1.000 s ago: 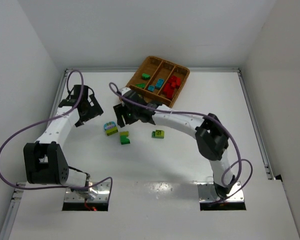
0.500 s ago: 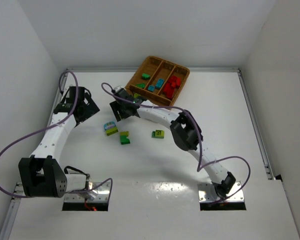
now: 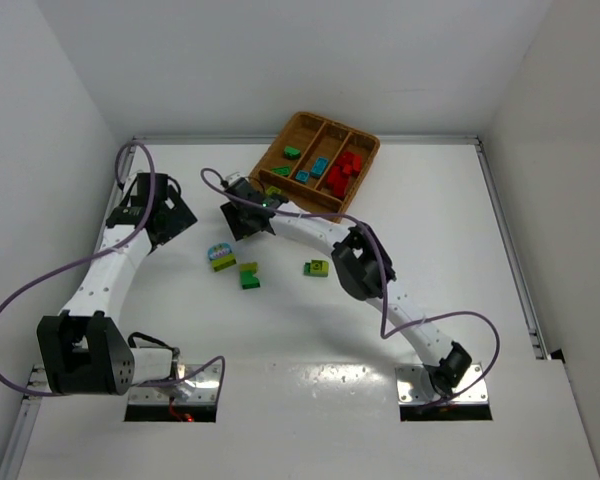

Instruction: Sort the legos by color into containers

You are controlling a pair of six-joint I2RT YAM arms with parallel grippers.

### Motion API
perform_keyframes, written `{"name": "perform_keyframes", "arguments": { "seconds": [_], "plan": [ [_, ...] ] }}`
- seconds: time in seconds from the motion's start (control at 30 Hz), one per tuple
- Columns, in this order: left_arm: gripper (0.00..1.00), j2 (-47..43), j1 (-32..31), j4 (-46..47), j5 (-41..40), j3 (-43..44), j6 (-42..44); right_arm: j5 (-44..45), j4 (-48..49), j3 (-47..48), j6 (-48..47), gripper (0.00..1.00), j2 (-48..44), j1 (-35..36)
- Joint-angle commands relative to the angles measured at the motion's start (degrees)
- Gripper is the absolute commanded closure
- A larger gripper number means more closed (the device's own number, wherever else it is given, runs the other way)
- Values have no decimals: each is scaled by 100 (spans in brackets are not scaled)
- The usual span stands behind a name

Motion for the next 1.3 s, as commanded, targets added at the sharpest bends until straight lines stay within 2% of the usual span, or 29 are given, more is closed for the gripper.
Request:
{"name": "perform_keyframes", "arguments": {
  "seconds": [0.0, 0.1, 0.13, 0.2, 0.5, 0.7, 0.87, 0.9, 0.93, 0.97, 1.07, 1.13, 1.27],
  "plan": [
    [0, -110, 76, 7, -131, 17, -29, 66, 170, 161, -82, 47, 26, -19],
    [0, -110, 76, 7, -131, 17, -29, 190, 345, -260, -82, 57, -289, 42],
    [0, -110, 76, 7, -131, 17, -29, 190, 433, -392, -82, 64, -412, 42],
    [0, -110, 129, 7, -131, 17, -29, 242, 723, -875, -21, 68, -859, 42],
    [0, -110, 129, 7, -131, 17, -29, 664, 1551, -2906, 217, 72, -2837, -230],
    [0, 4, 181, 59, 97, -35, 24, 910, 1384, -3285, 647, 72, -3086, -704],
    [0, 4, 181, 59, 221, -35, 85, 796, 621, -2346, 718, 56, -2367, -1021],
    [0, 4, 181, 59, 221, -35, 85, 796, 506, -2205, 718, 41, -2295, -1021],
    [0, 4, 181, 59, 221, -35, 85, 796, 418, -2030, 718, 33, -2295, -1021],
    [0, 4, 181, 59, 221, -35, 85, 848, 417, -2028, 718, 29, -2295, -1021],
    [0, 4, 181, 59, 274, -35, 85, 989, 661, -2519, 718, 28, -2680, -1021],
    [0, 4, 181, 59, 274, -35, 85, 989, 987, -3055, 718, 32, -3161, -969],
    [0, 4, 181, 59, 274, -35, 85, 217, 1427, -4283, 342, 41, -3962, -732]
  ]
}}
